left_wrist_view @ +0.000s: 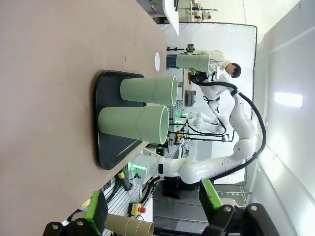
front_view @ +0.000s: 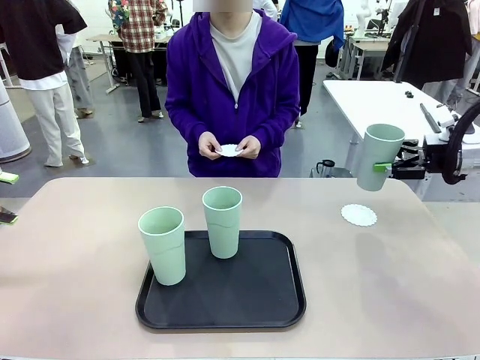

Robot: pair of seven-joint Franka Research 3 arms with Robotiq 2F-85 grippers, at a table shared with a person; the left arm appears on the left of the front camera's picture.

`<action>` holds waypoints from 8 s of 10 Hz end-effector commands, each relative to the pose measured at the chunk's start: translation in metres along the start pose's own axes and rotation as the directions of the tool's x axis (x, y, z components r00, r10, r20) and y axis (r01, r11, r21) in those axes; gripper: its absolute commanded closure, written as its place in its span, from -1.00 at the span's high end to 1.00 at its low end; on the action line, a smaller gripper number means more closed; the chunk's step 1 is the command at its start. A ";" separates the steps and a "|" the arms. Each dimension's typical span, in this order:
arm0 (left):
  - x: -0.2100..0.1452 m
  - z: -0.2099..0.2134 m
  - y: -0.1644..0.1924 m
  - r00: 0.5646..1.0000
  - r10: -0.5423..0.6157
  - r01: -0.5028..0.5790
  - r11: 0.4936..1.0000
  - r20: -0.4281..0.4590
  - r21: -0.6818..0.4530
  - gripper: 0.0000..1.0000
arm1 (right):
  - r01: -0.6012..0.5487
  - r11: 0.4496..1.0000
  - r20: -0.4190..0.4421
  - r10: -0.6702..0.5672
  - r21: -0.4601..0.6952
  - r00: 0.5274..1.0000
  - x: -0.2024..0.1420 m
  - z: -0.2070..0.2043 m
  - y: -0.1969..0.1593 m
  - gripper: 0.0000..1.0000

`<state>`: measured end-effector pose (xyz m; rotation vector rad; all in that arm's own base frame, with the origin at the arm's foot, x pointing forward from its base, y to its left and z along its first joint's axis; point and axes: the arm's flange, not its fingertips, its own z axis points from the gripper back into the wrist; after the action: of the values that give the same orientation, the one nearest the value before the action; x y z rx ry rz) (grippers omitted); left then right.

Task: Place coasters on the table and set cups on them.
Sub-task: Pick up one Reusable plastic cup and place it on a coaster set by the human, then take one Reusable plastic cup from the Flat Tray and place it on a coaster set by the human.

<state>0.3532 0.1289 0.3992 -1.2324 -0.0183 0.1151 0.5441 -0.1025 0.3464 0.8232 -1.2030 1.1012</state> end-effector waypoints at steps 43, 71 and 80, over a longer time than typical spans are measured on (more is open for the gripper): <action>-0.001 0.002 -0.001 1.000 -0.007 0.007 1.000 0.002 -0.012 1.00 | 0.229 0.971 -0.226 -0.209 0.065 0.951 -0.088 -0.011 -0.004 1.00; -0.001 0.002 -0.001 1.000 -0.007 0.007 1.000 0.002 -0.012 1.00 | 0.402 0.609 -0.529 -0.793 -0.684 0.302 0.201 0.013 0.125 1.00; -0.001 0.002 -0.001 1.000 -0.007 0.007 1.000 0.002 -0.012 1.00 | 0.851 0.369 -0.313 -0.914 -0.374 0.259 0.136 0.099 0.111 1.00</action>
<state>0.3531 0.1292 0.3992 -1.2326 -0.0182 0.1157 0.4039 -0.1090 0.5110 0.6884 -0.2248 0.1788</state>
